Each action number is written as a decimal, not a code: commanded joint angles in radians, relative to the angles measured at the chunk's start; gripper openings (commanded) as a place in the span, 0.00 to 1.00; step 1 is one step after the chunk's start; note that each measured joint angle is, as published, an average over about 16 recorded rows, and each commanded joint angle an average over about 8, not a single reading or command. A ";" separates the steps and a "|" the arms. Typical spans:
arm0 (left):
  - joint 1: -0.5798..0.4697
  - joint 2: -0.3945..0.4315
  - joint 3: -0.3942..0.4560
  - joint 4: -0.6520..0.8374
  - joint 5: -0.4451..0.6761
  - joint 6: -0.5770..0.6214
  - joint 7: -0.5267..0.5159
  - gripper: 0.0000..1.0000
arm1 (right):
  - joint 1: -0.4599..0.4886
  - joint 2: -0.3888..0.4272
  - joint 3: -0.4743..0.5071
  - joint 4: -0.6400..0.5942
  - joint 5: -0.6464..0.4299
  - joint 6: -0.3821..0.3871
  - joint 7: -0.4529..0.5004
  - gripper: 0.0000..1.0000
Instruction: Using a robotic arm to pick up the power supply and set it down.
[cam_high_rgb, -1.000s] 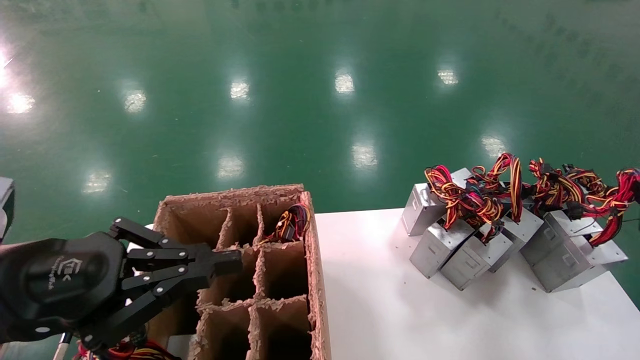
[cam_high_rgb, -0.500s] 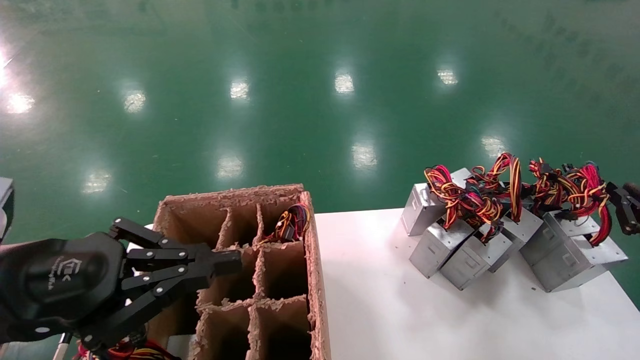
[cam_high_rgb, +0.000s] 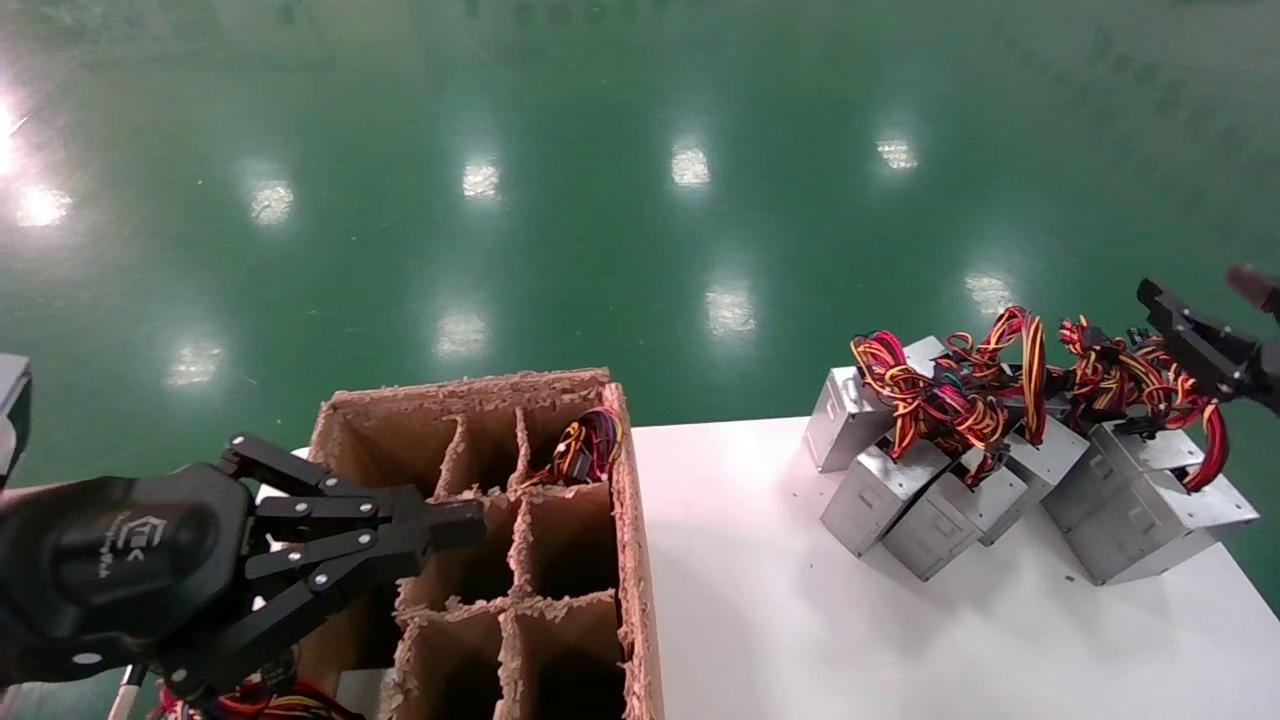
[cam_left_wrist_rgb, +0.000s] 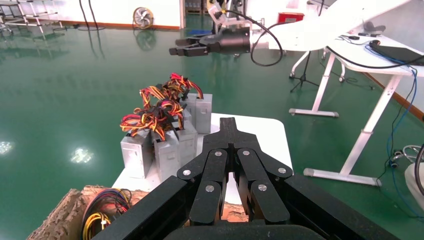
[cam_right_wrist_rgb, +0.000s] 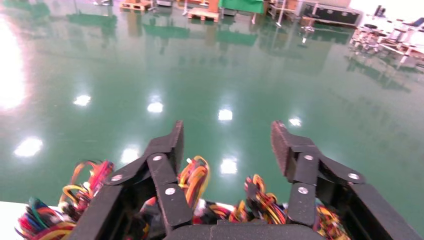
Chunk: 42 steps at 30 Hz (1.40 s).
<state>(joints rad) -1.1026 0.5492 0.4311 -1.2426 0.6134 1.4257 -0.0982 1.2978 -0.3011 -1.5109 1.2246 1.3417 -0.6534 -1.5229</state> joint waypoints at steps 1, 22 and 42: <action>0.000 0.000 0.000 0.000 0.000 0.000 0.000 0.00 | 0.011 0.001 0.008 0.012 -0.032 0.001 0.011 1.00; 0.000 0.000 0.000 0.000 0.000 0.000 0.000 0.40 | -0.076 -0.111 0.447 0.029 -0.763 -0.307 0.623 1.00; 0.000 0.000 0.000 0.000 0.000 0.000 0.000 1.00 | -0.155 -0.218 0.870 0.046 -1.470 -0.596 1.210 1.00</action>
<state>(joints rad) -1.1026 0.5492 0.4311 -1.2426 0.6134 1.4256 -0.0982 1.1424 -0.5195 -0.6404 1.2702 -0.1282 -1.2494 -0.3129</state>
